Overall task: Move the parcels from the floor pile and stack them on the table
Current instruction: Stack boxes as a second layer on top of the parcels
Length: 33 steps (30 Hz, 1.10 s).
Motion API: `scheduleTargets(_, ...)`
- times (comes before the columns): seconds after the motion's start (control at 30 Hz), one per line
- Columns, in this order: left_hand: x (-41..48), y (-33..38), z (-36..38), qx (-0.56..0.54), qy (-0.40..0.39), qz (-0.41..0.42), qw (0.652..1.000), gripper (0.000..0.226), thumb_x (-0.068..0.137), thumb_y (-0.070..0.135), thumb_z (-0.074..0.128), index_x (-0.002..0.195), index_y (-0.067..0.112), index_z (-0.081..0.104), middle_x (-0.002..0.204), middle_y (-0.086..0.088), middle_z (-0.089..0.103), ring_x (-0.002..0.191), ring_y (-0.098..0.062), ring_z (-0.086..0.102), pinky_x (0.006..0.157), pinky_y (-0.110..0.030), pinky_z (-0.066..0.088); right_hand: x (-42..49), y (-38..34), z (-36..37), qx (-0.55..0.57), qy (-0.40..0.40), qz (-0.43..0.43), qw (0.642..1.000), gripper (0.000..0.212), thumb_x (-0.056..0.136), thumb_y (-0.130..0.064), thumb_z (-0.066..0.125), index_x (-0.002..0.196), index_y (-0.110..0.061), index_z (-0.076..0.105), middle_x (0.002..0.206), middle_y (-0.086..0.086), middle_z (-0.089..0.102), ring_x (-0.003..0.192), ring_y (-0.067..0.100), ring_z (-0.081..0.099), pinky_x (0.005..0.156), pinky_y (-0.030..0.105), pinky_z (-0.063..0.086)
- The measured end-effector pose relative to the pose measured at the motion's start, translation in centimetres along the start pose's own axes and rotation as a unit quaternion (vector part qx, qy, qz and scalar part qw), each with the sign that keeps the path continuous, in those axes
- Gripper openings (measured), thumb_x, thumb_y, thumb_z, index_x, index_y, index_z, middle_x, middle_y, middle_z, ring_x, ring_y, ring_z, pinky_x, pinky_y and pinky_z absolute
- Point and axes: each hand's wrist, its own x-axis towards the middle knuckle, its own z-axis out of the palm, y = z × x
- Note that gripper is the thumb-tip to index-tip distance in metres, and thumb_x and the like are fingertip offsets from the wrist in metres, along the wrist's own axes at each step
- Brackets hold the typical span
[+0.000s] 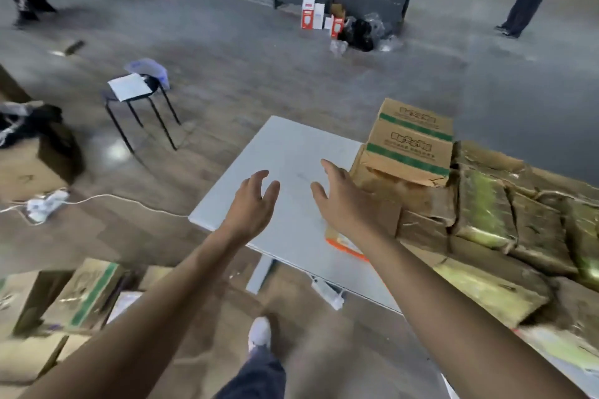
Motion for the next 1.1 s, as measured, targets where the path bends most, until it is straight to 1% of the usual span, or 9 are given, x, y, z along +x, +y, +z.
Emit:
scheduleTargets(0.13, -4.3, -5.7, -5.3, 0.032, 0.049, -0.061, 0.996, 0.049, 0.100, 0.035, 0.043, 0.142, 0.009, 0.040, 0.143, -0.015, 0.045, 0.133, -0.029, 0.040, 0.110, -0.038, 0.030, -2.2, -4.9, 4.8, 0.026, -0.073, -0.077, 0.994, 0.053, 0.101, -0.030, 0.045, 0.149, -0.016, 0.027, 0.147, 0.013, 0.039, 0.132, 0.028, 0.043, 0.105, 0.040, 0.040)
scheduleTargets(0.23, -7.4, -9.4, -9.0, 0.046, 0.094, -0.094, 0.990, 0.048, 0.100, 0.033, 0.046, 0.141, 0.008, 0.040, 0.140, -0.017, 0.046, 0.131, -0.031, 0.040, 0.107, -0.035, 0.029, -3.5, -8.8, 8.5, 0.032, -0.117, -0.120, 0.985, 0.053, 0.101, -0.028, 0.046, 0.149, -0.015, 0.028, 0.144, 0.014, 0.041, 0.131, 0.028, 0.044, 0.104, 0.039, 0.039)
scheduleTargets(0.37, -11.2, -14.6, -13.5, 0.021, 0.130, -0.156, 0.979, 0.048, 0.099, 0.035, 0.047, 0.141, 0.013, 0.041, 0.138, -0.015, 0.046, 0.128, -0.030, 0.042, 0.107, -0.036, 0.030, -4.6, -13.9, 13.4, 0.015, -0.164, -0.176, 0.970, 0.054, 0.100, -0.028, 0.045, 0.150, -0.016, 0.029, 0.144, 0.011, 0.041, 0.131, 0.026, 0.043, 0.102, 0.035, 0.037)
scheduleTargets(0.53, -14.9, -21.7, -19.1, 0.001, 0.176, -0.216, 0.960, 0.049, 0.098, 0.037, 0.046, 0.141, 0.014, 0.041, 0.141, -0.013, 0.044, 0.131, -0.027, 0.041, 0.108, -0.036, 0.032, -4.8, -21.0, 20.6, -0.016, -0.216, -0.231, 0.949, 0.055, 0.100, -0.027, 0.045, 0.150, -0.013, 0.029, 0.150, 0.012, 0.038, 0.135, 0.028, 0.039, 0.106, 0.037, 0.033)
scheduleTargets(0.67, -16.7, -28.3, -23.6, -0.012, 0.194, -0.259, 0.946, 0.053, 0.098, 0.043, 0.045, 0.143, 0.016, 0.038, 0.144, -0.009, 0.043, 0.129, -0.026, 0.044, 0.107, -0.041, 0.035, -4.8, -26.9, 27.6, -0.047, -0.259, -0.240, 0.935, 0.054, 0.099, -0.030, 0.045, 0.150, -0.016, 0.030, 0.148, 0.011, 0.041, 0.131, 0.030, 0.042, 0.101, 0.036, 0.036)
scheduleTargets(0.83, -16.7, -36.7, -28.4, -0.063, 0.198, -0.297, 0.932, 0.054, 0.096, 0.048, 0.044, 0.142, 0.019, 0.039, 0.144, -0.006, 0.042, 0.131, -0.020, 0.041, 0.109, -0.039, 0.035, -3.8, -32.6, 36.1, -0.083, -0.314, -0.212, 0.922, 0.055, 0.101, -0.032, 0.042, 0.151, -0.017, 0.027, 0.152, 0.008, 0.036, 0.137, 0.026, 0.037, 0.107, 0.035, 0.032)
scheduleTargets(0.9, -16.0, -40.2, -29.7, -0.083, 0.189, -0.312, 0.927, 0.056, 0.095, 0.049, 0.044, 0.142, 0.019, 0.039, 0.142, -0.004, 0.043, 0.130, -0.018, 0.040, 0.109, -0.036, 0.035, -2.9, -34.1, 39.3, -0.098, -0.325, -0.201, 0.919, 0.055, 0.101, -0.031, 0.042, 0.152, -0.016, 0.026, 0.152, 0.008, 0.037, 0.137, 0.025, 0.036, 0.108, 0.034, 0.032)
scheduleTargets(0.97, -15.2, -43.6, -30.3, -0.094, 0.175, -0.330, 0.923, 0.055, 0.096, 0.046, 0.045, 0.142, 0.017, 0.039, 0.142, -0.005, 0.043, 0.130, -0.017, 0.040, 0.107, -0.034, 0.035, -1.9, -35.0, 42.2, -0.114, -0.333, -0.192, 0.916, 0.054, 0.101, -0.032, 0.041, 0.151, -0.017, 0.027, 0.150, 0.007, 0.037, 0.136, 0.024, 0.036, 0.107, 0.034, 0.033)
scheduleTargets(1.1, -13.4, -49.6, -29.7, -0.149, 0.133, -0.374, 0.906, 0.053, 0.097, 0.042, 0.046, 0.143, 0.018, 0.034, 0.143, -0.005, 0.043, 0.128, -0.018, 0.044, 0.106, -0.034, 0.037, 0.7, -35.0, 47.8, -0.165, -0.360, -0.204, 0.895, 0.053, 0.102, -0.031, 0.040, 0.151, -0.015, 0.026, 0.148, 0.008, 0.038, 0.135, 0.024, 0.038, 0.107, 0.035, 0.032)
